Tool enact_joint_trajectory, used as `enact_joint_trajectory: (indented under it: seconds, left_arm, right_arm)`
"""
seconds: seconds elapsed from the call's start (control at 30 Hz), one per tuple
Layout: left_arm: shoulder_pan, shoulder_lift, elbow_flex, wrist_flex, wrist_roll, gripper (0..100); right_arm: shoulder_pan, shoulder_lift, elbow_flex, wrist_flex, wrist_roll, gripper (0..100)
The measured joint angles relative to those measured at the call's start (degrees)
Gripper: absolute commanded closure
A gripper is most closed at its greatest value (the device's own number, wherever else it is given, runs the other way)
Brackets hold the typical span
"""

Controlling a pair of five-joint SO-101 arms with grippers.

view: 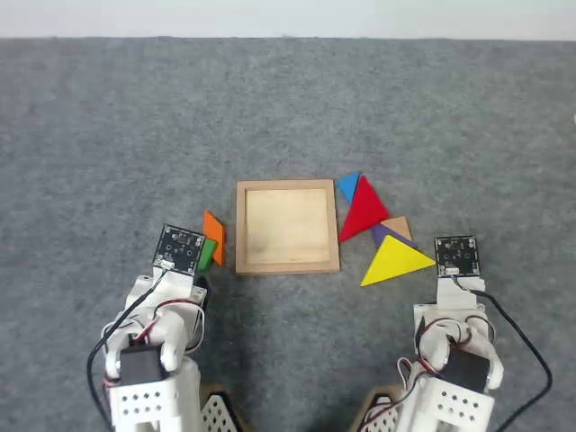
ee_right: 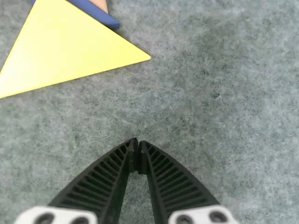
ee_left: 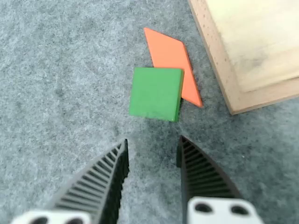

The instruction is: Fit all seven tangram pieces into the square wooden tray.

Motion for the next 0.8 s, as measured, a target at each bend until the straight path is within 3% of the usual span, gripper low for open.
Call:
enact_joint_trajectory:
  seconds: [0.6,0.8]
  left_arm:
    - [0.00,0.00,0.00,0.00,0.00,83]
    - [0.00,0.00,0.00,0.00,0.00,83]
  right_arm:
    - [-0.18,0.00,0.00,0.00,0.00,99.0]
    - [-10.37,0.00,0.00,0.00,0.00,99.0]
